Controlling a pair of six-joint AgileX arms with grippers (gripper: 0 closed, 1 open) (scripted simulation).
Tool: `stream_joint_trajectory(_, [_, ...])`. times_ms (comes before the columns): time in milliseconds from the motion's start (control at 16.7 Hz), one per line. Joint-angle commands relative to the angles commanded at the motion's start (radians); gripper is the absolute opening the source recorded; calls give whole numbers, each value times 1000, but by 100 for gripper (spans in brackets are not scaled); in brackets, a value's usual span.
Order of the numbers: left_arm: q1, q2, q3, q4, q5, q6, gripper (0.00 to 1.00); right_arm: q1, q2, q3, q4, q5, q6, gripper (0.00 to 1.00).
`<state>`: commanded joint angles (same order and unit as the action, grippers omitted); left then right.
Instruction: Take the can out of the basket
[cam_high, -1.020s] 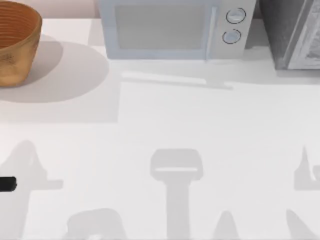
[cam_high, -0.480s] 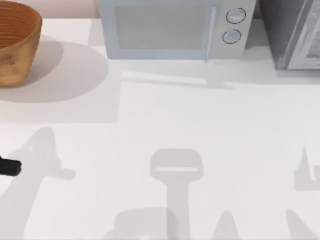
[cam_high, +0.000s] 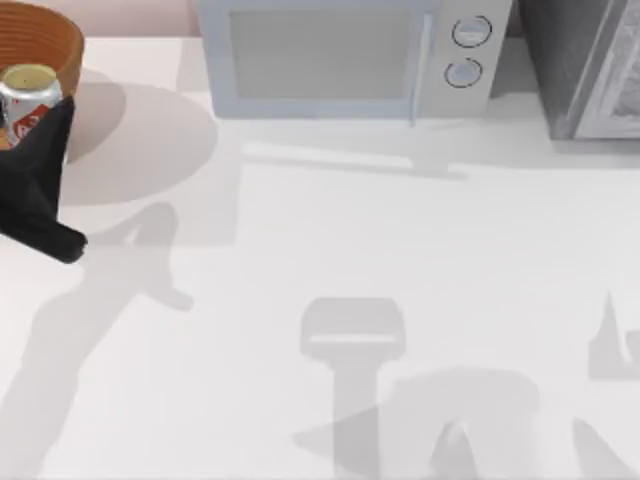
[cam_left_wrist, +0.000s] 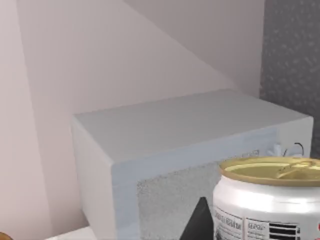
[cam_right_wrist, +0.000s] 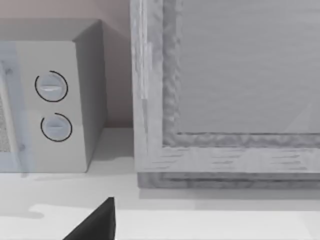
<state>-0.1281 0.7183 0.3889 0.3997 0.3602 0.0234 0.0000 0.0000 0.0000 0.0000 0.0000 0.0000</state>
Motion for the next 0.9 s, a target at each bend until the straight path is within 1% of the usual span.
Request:
stream_joint_trajectory(420, [-52, 416, 185, 218, 211, 23, 0, 0, 0, 0, 0, 0, 0, 100])
stream_joint_trajectory(900, [-84, 877, 359, 450, 432, 29, 0, 0, 0, 0, 0, 0, 0, 100])
